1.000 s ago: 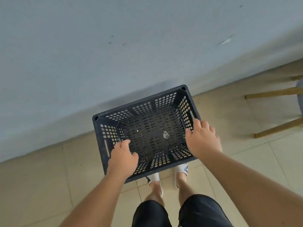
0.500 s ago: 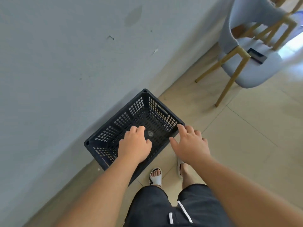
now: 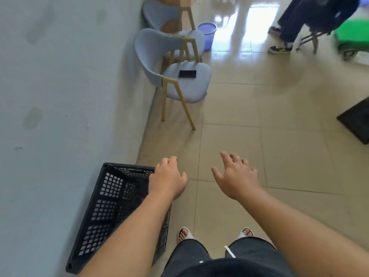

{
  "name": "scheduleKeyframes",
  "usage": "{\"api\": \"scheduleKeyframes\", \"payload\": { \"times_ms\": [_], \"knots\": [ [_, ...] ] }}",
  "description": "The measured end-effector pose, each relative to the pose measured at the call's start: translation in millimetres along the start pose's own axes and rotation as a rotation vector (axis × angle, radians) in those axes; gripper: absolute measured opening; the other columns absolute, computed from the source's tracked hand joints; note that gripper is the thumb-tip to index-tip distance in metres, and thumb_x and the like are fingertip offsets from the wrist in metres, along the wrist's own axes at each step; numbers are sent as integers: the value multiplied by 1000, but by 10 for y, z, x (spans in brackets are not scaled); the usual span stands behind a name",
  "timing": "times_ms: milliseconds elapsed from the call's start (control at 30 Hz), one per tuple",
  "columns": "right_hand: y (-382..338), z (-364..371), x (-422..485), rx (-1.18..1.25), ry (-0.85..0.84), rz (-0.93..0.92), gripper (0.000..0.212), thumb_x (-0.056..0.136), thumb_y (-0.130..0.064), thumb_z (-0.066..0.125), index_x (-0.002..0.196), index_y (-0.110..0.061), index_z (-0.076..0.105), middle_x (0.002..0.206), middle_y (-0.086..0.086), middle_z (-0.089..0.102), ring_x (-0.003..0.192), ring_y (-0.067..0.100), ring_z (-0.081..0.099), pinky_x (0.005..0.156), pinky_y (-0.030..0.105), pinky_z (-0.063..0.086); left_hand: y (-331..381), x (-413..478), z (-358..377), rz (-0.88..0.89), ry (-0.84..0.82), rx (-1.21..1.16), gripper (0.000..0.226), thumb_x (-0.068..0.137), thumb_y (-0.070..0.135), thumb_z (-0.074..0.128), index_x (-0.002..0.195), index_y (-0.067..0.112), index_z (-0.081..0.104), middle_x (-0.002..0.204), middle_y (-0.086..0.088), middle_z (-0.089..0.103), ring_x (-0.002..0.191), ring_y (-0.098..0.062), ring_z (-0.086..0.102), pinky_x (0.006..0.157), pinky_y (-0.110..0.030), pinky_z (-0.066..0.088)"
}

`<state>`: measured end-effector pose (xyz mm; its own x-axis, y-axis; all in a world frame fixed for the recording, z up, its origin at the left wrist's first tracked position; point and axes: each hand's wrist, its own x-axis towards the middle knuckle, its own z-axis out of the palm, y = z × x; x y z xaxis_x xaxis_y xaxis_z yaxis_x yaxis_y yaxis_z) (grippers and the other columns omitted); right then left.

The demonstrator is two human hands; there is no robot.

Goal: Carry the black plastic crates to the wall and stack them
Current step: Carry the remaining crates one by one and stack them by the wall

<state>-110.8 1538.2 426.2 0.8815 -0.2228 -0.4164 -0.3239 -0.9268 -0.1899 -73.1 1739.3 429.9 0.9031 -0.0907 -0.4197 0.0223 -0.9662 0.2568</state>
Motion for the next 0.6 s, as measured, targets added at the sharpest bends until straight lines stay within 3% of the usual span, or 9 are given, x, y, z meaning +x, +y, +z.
{"api": "scheduleKeyframes", "payload": {
  "times_ms": [200, 367, 600],
  "knots": [
    [1448, -437, -177, 125, 89, 252, 72, 94, -69, 25, 157, -36, 13, 162, 2, 28, 140, 32, 33, 104, 54, 36, 1608, 80, 136, 246, -34, 152, 64, 98, 44, 46, 155, 20, 30, 151, -6, 41, 131, -26, 44, 100, -44, 43],
    [2646, -752, -342, 291, 146, 448, 75, 94, -70, 25, 159, -35, 9, 164, 4, 23, 142, 33, 29, 105, 54, 34, 2966, 11, 426, 434, -46, 291, 59, 96, 46, 46, 150, 22, 36, 148, -5, 43, 132, -27, 43, 100, -45, 42],
    [3907, -1088, -532, 397, 212, 633, 75, 95, -69, 26, 159, -34, 9, 163, 5, 23, 142, 34, 29, 104, 53, 36, 4355, -61, 698, 615, -68, 342, 60, 95, 47, 46, 150, 23, 36, 148, -3, 44, 133, -26, 44, 100, -45, 42]
  ]
}}
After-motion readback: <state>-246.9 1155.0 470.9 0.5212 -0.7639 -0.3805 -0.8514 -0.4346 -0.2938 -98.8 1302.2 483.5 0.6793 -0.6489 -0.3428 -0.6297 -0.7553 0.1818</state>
